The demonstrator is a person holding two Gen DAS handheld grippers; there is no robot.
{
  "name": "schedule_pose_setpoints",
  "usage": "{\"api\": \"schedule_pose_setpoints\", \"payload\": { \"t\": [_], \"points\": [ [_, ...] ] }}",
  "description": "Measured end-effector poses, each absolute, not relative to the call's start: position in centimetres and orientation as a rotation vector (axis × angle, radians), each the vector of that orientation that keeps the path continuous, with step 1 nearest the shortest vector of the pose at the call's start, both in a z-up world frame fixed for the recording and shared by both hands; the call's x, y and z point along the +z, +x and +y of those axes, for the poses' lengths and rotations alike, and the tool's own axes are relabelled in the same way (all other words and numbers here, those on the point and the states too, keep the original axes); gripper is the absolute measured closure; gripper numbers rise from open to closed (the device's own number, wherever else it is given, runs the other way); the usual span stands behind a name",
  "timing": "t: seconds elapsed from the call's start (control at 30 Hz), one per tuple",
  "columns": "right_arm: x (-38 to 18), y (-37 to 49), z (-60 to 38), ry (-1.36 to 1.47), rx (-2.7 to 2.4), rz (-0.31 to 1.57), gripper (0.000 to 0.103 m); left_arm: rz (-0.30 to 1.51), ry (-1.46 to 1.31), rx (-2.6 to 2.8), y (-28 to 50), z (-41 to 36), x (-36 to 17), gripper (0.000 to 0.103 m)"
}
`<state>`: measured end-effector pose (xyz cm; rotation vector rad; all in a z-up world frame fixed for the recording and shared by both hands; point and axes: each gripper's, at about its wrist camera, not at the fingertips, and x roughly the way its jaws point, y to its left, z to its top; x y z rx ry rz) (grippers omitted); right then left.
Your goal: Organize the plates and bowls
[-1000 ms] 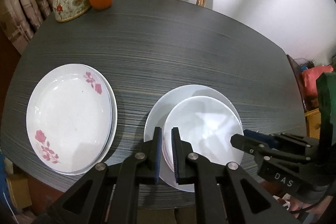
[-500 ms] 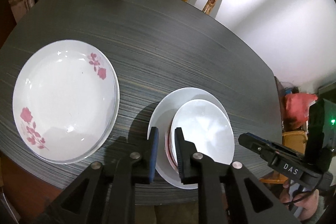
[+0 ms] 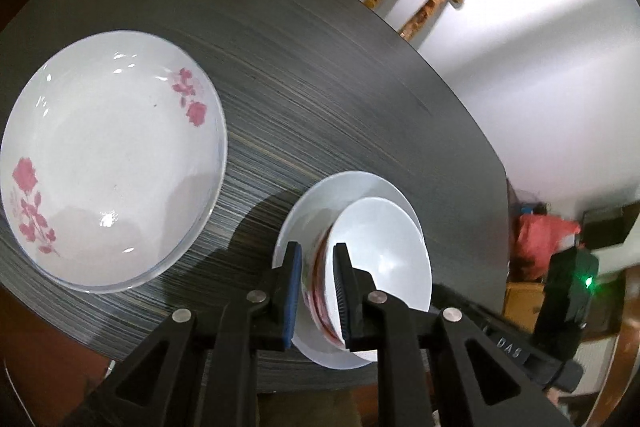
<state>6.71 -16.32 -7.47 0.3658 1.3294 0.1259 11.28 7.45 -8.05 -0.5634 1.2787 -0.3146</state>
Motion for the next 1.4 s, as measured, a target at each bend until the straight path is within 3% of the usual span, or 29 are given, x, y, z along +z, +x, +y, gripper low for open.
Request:
{"api": "schedule_pose_setpoints", "payload": {
  "t": [0.9,1.17,1.23,1.4],
  "points": [
    [-10.4,7.6,-15.9,0.37,0.151,1.381,0.081,1.335,-0.44,-0.218,11.5,6.2,-10.4,0.087],
    [-10.8,7.8,-16.3,0.379,0.168,1.382,0.081,1.335,-0.42,-0.215,11.9,5.6,-10.6,0.09],
    [-11.0,7.9,-16.3,0.384,0.173,1.382,0.081,1.333,-0.418,-0.231,12.0,5.4,-10.7,0.099],
    [-11.0,7.9,-16.1,0.39,0.202,1.376,0.092,1.328,-0.371,-0.231,11.7,4.6,-10.6,0.1]
  ]
}}
